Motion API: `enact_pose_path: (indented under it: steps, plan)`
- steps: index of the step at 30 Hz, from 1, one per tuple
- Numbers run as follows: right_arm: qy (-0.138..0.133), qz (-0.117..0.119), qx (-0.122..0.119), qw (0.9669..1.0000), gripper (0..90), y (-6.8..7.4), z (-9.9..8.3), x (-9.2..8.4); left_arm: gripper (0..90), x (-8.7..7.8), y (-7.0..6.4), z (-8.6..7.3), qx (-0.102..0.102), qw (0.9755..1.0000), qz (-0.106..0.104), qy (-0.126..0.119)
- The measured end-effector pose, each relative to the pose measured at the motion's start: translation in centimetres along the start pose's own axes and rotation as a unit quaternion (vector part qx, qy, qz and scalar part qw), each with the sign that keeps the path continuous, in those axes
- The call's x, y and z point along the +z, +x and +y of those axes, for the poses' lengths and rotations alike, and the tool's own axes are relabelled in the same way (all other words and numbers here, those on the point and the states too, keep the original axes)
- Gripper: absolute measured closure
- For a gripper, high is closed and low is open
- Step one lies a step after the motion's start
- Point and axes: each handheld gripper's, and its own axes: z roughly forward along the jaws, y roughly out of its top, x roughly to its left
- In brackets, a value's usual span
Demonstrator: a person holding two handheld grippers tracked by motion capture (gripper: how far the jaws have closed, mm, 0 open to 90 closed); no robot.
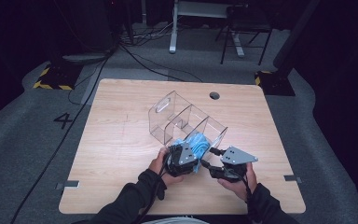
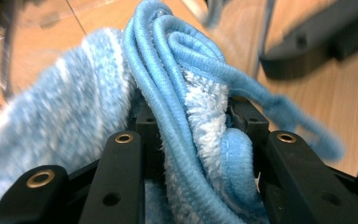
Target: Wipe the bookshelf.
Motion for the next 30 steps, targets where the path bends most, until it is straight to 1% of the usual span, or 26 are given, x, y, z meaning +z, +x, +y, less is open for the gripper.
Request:
enact_pose_path:
  steps: [1, 2, 4, 5, 6, 7, 9, 10, 11, 13, 14, 15, 16, 17, 19, 23, 25, 26, 28, 30]
  plan:
    - [0.0, 0.0, 0.0, 1.0, 44.6, 0.0, 0.0, 0.0, 62.9, 0.0, 0.0, 0.0, 0.0, 1.0, 0.0, 0.0]
    - [-0.001, -0.005, 0.003, 1.0, 43.8, 0.0, 0.0, 0.1, 62.9, 0.6, 0.0, -0.1, -0.005, 1.0, 0.003, 0.0]
    - [-0.001, -0.007, 0.006, 1.0, 43.7, 0.0, 0.0, 0.1, 62.6, 0.9, 0.1, -0.1, -0.007, 1.0, 0.004, -0.001]
    - [-0.001, -0.01, 0.008, 0.9999, 43.3, -0.1, 0.0, 0.2, 62.6, 1.2, 0.1, -0.2, -0.009, 0.9999, 0.001, -0.005]
    - [-0.001, -0.017, 0.013, 0.9998, 43.2, -0.2, 0.0, 0.2, 62.7, 1.5, 0.2, -0.2, -0.011, 0.9999, 0.0, -0.005]
    - [-0.001, -0.022, 0.016, 0.9996, 43.2, -0.3, 0.0, 0.3, 62.7, 1.9, 0.2, -0.2, -0.009, 1.0, 0.001, -0.002]
    - [-0.002, -0.028, 0.022, 0.9994, 43.5, -0.5, 0.0, 0.3, 63.0, 2.8, 0.3, -0.5, -0.011, 0.9999, -0.004, 0.009]
    - [-0.002, -0.031, 0.025, 0.9992, 44.1, -0.7, -0.1, 0.3, 63.2, 3.3, 0.2, -0.7, -0.008, 0.9998, -0.003, 0.018]
    - [-0.001, -0.035, 0.024, 0.9991, 44.5, -0.7, -0.1, 0.4, 63.4, 3.6, 0.1, -0.8, -0.005, 0.9996, -0.003, 0.026]
    - [0.001, -0.041, 0.022, 0.9989, 45.1, -0.7, -0.1, 0.5, 63.7, 3.9, 0.1, -1.0, -0.006, 0.9996, -0.004, 0.029]
    - [0.001, -0.041, 0.022, 0.9989, 45.1, -0.7, -0.1, 0.5, 63.7, 4.3, 0.1, -1.1, -0.007, 0.9993, -0.004, 0.037]
    - [0.002, -0.05, 0.02, 0.9986, 46.0, -0.7, -0.1, 0.5, 64.1, 4.6, 0.1, -1.2, -0.005, 0.9989, -0.006, 0.046]
    - [0.002, -0.052, 0.02, 0.9985, 46.0, -0.8, -0.1, 0.6, 64.2, 4.8, 0.0, -1.2, -0.004, 0.9986, -0.005, 0.053]
    - [0.001, -0.052, 0.02, 0.9984, 45.9, -0.8, -0.1, 0.7, 64.6, 5.0, 0.0, -1.2, -0.006, 0.9985, -0.007, 0.054]
    - [0.0, -0.056, 0.022, 0.9982, 45.8, -0.9, 0.0, 0.8, 65.7, 5.1, 0.3, -1.1, -0.011, 0.9978, -0.018, 0.063]
    - [0.005, -0.059, 0.019, 0.9981, 45.3, -0.9, 0.0, 0.9, 67.2, 4.9, 0.7, -1.0, -0.008, 0.996, -0.044, 0.077]
    - [0.008, -0.06, 0.019, 0.998, 45.2, -0.9, 0.2, 1.0, 67.3, 4.6, 0.8, -1.1, -0.008, 0.9952, -0.054, 0.081]
    - [0.008, -0.06, 0.019, 0.998, 45.2, -0.9, 0.2, 1.0, 67.3, 4.6, 0.8, -1.1, -0.008, 0.9952, -0.054, 0.081]
    - [0.008, -0.058, 0.018, 0.9981, 45.1, -1.0, 0.2, 1.0, 67.5, 4.2, 0.6, -1.3, 0.003, 0.994, -0.062, 0.09]
    - [0.008, -0.057, 0.019, 0.9982, 45.1, -1.0, 0.1, 1.0, 67.3, 3.8, 0.4, -1.3, 0.017, 0.9916, -0.073, 0.106]
